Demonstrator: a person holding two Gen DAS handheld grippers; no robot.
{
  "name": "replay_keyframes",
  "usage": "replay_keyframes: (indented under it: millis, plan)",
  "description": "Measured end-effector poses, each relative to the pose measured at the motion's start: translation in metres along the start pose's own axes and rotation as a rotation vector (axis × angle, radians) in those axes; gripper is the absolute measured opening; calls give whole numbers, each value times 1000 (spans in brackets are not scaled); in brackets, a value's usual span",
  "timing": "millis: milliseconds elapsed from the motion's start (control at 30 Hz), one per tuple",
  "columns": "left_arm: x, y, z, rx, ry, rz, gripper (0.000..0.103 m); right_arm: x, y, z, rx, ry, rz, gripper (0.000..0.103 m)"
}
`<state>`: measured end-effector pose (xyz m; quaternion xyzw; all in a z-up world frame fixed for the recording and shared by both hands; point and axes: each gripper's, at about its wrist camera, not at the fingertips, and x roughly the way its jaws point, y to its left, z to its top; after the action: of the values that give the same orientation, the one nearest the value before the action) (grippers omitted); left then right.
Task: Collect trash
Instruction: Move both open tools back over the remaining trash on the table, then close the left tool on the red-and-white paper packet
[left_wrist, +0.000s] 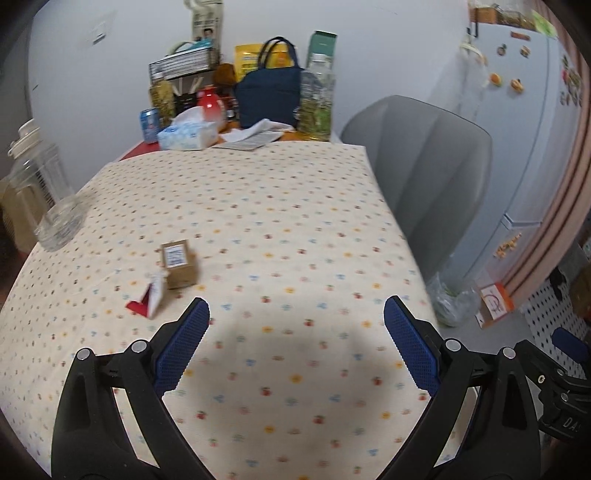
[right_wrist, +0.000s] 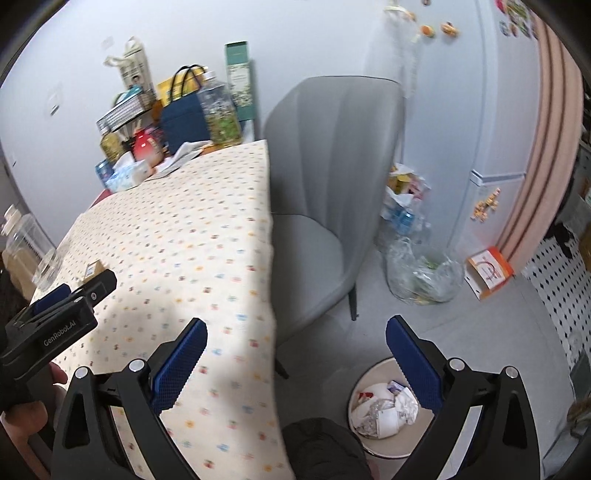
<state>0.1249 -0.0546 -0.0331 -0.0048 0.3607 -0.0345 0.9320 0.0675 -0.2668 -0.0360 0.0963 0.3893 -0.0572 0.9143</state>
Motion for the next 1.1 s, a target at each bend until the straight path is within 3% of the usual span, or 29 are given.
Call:
replay_keyframes:
  millis: [367,700,1033,1100]
  plan:
    - [3,65,3,-67,-11,96,94,12,62,9,-96,3,56,95]
    - [20,106,0,-134,11,110,94,30,103,15,-159,19,72,95]
    - [45,131,-2,-135,58,137,94,51,132,14,-180,48,98,95]
    - [50,135,-3,-139,71,146,90,53,135,13,-186,50,102,95]
